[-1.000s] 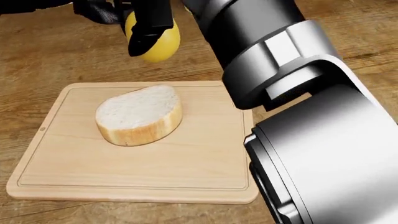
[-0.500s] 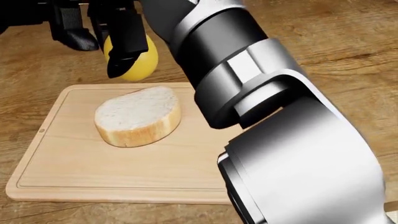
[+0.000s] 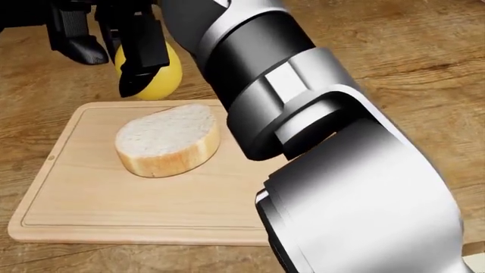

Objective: Pick up the wedge of cheese and place it on the slice of bread to prepare a simple cheese on bread dish.

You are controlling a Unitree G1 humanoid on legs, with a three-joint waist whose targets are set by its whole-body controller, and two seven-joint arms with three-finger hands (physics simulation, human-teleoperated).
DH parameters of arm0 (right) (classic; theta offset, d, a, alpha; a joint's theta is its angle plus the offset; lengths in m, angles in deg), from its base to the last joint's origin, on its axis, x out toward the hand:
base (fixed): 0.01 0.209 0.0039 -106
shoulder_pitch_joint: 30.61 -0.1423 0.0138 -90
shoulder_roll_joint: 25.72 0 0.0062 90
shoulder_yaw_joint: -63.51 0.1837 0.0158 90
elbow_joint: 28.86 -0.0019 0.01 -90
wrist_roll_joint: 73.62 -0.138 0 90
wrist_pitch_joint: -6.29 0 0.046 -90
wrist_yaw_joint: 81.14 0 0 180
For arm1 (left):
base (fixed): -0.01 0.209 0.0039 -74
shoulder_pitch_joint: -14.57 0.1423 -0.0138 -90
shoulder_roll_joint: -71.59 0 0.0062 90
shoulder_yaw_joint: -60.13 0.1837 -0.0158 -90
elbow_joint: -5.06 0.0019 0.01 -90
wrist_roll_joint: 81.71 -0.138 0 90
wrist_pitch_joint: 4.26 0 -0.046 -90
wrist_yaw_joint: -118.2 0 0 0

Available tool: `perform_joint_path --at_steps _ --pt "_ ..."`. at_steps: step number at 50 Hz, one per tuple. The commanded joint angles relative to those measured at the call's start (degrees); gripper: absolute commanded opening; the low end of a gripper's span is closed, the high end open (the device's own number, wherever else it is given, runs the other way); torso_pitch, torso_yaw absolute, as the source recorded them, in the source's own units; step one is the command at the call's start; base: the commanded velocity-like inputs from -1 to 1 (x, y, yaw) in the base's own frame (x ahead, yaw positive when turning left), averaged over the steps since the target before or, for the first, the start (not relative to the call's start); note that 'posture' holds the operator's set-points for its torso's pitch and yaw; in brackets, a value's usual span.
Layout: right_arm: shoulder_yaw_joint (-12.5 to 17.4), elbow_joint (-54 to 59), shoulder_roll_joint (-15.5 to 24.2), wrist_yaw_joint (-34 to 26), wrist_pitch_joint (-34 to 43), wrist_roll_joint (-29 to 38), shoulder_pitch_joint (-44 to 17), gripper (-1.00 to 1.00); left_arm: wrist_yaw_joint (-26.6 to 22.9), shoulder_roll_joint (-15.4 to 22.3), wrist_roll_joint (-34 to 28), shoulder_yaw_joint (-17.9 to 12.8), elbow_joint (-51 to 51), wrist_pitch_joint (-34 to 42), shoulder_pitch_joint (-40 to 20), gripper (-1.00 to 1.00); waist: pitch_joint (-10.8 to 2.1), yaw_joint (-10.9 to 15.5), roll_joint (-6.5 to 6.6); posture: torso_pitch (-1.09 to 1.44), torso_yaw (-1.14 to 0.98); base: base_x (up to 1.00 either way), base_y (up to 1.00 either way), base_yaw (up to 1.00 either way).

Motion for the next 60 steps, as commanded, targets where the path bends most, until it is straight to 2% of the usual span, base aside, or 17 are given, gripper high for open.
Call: perform_joint_path --at_steps 1,13,23,60 --pt "0.1 -2.2 0.2 1.8 -0.6 0.1 -1.9 -1.00 0.1 0.8 0.2 -0.5 -3.0 -1.6 -1.8 1.00 -1.92 0.0 0.43 0.00 0.00 0.00 0.00 0.00" --pt "0.4 -1.2 -1.0 4.6 -1.6 0.9 -0.1 -1.00 0.2 1.0 0.3 -0.5 -3.3 -1.5 -1.4 1.00 -2.05 0.1 0.48 0.00 0.00 0.00 0.00 0.00" --pt "1.0 0.1 -0.1 6.5 -2.0 1.2 0.8 -1.00 0.3 0.8 0.1 -0.3 -3.3 -1.4 -1.8 1.00 -2.11 0.2 0.35 0.00 0.00 0.00 0.00 0.00" --pt "0.9 0.9 -1.7 8.0 -2.2 3.4 4.3 -1.00 0.5 0.5 -0.3 -0.3 -4.1 -0.9 -1.9 1.00 -2.26 0.3 0.24 0.00 0.00 0.00 0.00 0.00"
